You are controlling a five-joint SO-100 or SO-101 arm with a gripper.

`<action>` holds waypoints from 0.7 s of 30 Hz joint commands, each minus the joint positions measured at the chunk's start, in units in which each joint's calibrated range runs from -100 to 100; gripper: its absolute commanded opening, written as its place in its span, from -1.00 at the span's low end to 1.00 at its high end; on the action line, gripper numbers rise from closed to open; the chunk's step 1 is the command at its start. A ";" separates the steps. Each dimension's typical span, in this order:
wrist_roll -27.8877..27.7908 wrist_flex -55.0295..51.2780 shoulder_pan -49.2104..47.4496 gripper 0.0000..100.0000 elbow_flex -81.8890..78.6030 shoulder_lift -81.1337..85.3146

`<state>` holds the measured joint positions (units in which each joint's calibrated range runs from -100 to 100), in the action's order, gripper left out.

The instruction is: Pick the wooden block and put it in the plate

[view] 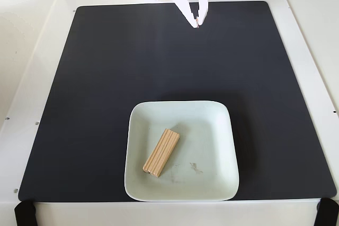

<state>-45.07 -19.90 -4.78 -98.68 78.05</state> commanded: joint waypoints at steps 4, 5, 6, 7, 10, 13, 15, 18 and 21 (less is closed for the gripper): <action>-0.31 -19.56 -0.26 -0.98 -0.96 10.17; -0.31 -22.13 -0.26 -0.98 -0.96 11.35; -0.31 -24.60 -0.48 -0.98 -0.96 12.46; -0.31 -26.90 -1.15 -0.98 -0.96 13.56; -0.31 -33.88 -1.94 -0.98 -0.96 16.78; -0.31 -41.48 -2.72 -0.98 -0.78 19.91; -0.31 -45.72 -3.06 -0.98 -0.78 20.59; -0.31 -50.76 -3.06 -0.98 -0.78 20.42; -0.31 -54.83 -3.06 -0.98 -0.78 20.51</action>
<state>-45.07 -71.51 -7.87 -99.12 98.13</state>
